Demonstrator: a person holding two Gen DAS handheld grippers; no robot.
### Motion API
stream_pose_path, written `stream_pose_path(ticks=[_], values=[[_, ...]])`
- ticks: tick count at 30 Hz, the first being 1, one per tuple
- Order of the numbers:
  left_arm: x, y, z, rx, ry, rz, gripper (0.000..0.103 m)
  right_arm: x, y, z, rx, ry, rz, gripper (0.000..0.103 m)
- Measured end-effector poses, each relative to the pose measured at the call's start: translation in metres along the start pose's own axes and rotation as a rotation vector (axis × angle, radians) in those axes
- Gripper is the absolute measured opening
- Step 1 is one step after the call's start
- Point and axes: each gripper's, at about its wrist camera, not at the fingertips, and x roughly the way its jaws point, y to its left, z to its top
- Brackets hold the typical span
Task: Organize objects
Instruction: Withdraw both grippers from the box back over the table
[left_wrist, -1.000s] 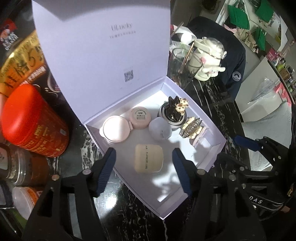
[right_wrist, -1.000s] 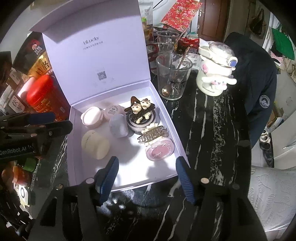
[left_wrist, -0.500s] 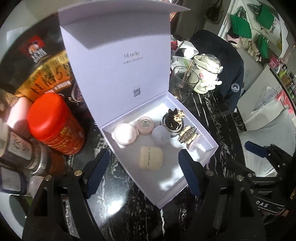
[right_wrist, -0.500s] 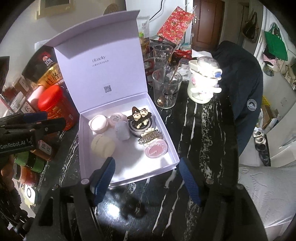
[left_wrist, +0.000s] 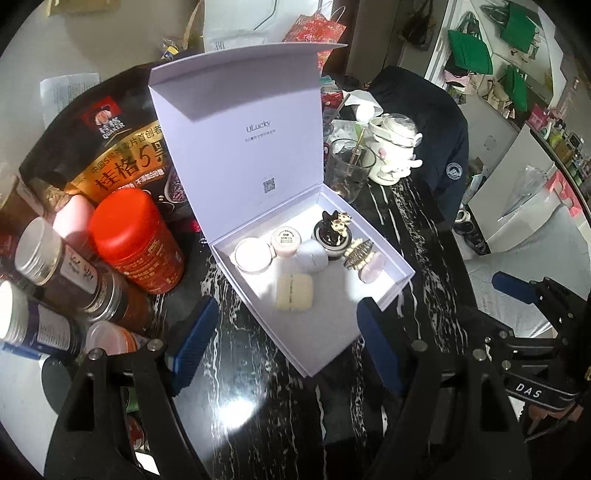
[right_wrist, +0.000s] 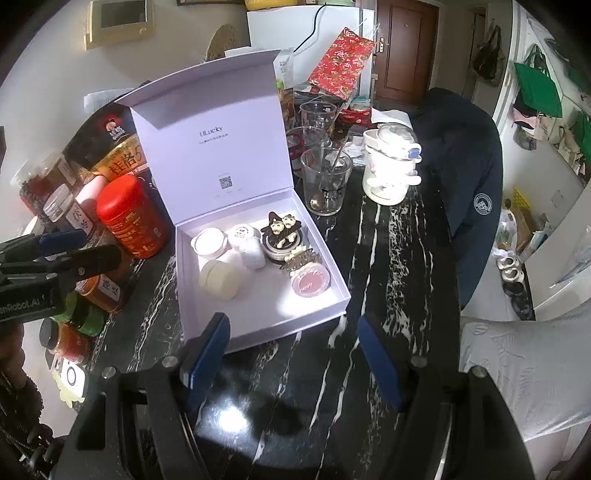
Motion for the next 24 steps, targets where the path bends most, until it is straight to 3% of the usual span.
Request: stream_pose_path(ticks=[15,24], values=[[-0.028,-0.007,-0.048,-0.001,0.023,-0.006,0.077,-0.013,0.014,-0.045,-0.003,0.053,0.012,0.073],[-0.036,-0.004,-0.074,-0.053,0.041,0.007,0.077,-0.02,0.017,-0.065,0.018,0.063,-0.008,0.073]])
